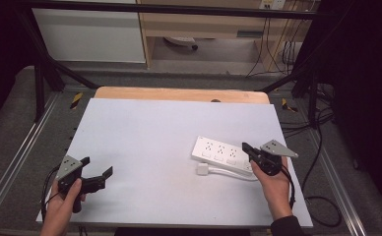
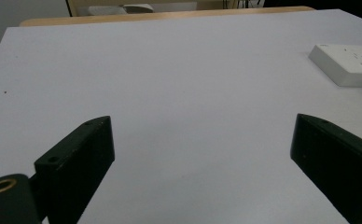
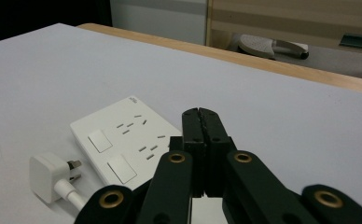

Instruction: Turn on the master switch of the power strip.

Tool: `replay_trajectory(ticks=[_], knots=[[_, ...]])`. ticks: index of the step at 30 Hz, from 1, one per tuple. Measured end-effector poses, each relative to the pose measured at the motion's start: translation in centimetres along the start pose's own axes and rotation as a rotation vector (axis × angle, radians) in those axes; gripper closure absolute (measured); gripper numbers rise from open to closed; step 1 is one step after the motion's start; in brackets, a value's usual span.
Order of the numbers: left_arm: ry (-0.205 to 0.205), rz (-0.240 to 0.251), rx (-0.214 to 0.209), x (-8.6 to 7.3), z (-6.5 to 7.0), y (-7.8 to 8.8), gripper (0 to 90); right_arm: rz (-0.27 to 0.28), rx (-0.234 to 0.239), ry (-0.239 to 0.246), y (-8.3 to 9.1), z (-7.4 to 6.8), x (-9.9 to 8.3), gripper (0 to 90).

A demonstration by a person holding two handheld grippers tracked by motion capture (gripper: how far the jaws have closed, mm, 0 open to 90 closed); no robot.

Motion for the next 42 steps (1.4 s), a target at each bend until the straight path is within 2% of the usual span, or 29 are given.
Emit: replay_trajectory(ticks=[22,42], knots=[[-0.001,0.001,-0.005,0.0,0.1,0.0,6.3,-0.049,0.022,-0.019,-0.9,-0.4,-1.4,90.0],[0.0,0.002,-0.005,0.0,0.0,0.0,6.3,-0.128,0.031,-0.043,-1.0,-0.5,-3.1,90.0]])
Point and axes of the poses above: each handheld gripper's, and its own axes: y roughly backward along the jaws, x roughly out of its top, z roughly to its right, the point moved 7 cm from there along -y, roughly forward along the jaws, and after that the axes turned 13 degrees about y, right-handed, at the moved point
